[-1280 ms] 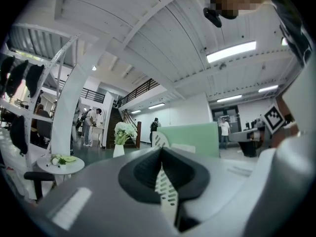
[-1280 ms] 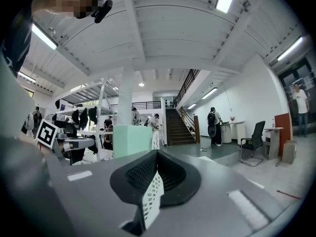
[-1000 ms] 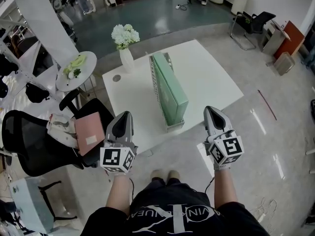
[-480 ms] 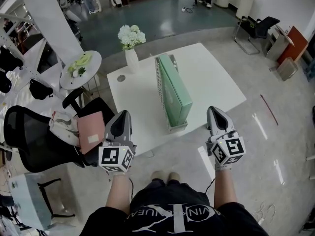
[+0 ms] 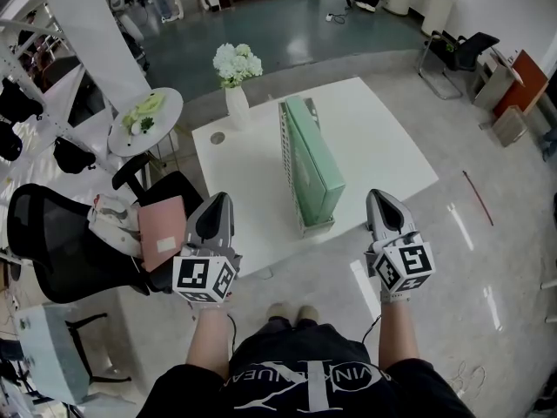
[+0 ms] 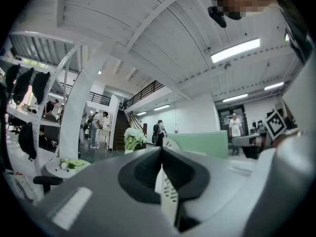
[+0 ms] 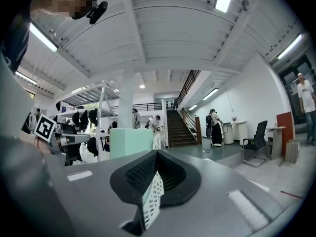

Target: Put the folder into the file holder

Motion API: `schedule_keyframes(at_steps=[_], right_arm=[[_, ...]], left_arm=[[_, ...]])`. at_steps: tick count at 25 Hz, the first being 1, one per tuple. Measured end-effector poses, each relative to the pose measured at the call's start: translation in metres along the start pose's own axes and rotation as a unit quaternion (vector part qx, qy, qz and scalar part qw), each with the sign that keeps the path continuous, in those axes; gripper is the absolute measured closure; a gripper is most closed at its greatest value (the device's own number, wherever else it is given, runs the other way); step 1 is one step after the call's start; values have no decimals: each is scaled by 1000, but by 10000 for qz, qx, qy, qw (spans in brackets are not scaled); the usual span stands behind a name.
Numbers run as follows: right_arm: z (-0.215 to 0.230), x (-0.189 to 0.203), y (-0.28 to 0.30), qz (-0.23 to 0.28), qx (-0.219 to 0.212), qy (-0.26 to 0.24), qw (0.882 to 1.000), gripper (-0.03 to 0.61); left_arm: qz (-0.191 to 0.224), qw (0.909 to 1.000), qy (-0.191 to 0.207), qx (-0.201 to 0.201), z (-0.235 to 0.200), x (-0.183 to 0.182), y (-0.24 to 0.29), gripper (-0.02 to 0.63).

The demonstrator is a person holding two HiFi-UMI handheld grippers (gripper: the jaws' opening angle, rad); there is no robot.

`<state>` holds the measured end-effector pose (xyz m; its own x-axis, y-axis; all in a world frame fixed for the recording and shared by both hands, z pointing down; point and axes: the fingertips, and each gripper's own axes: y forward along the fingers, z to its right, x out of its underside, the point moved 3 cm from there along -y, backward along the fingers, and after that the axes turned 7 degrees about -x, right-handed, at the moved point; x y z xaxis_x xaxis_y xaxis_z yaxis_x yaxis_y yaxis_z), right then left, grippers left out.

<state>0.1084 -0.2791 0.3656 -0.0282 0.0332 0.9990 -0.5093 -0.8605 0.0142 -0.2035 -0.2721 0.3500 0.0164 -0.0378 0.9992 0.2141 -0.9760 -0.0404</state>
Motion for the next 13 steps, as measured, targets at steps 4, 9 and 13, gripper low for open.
schedule_keyframes(at_steps=[4,9,13], right_arm=[[-1,0,3,-2,-39,4,10000,571],[-1,1,5,-39,-83,0,10000,571],[-1,3,8,-63,-100,10,9999,571]], left_arm=[[12,10000,25,11,0,-1,3,614],[-26,10000,26,3,-1,2,6,614],[-38,10000,17,9,-2,4,8,614]])
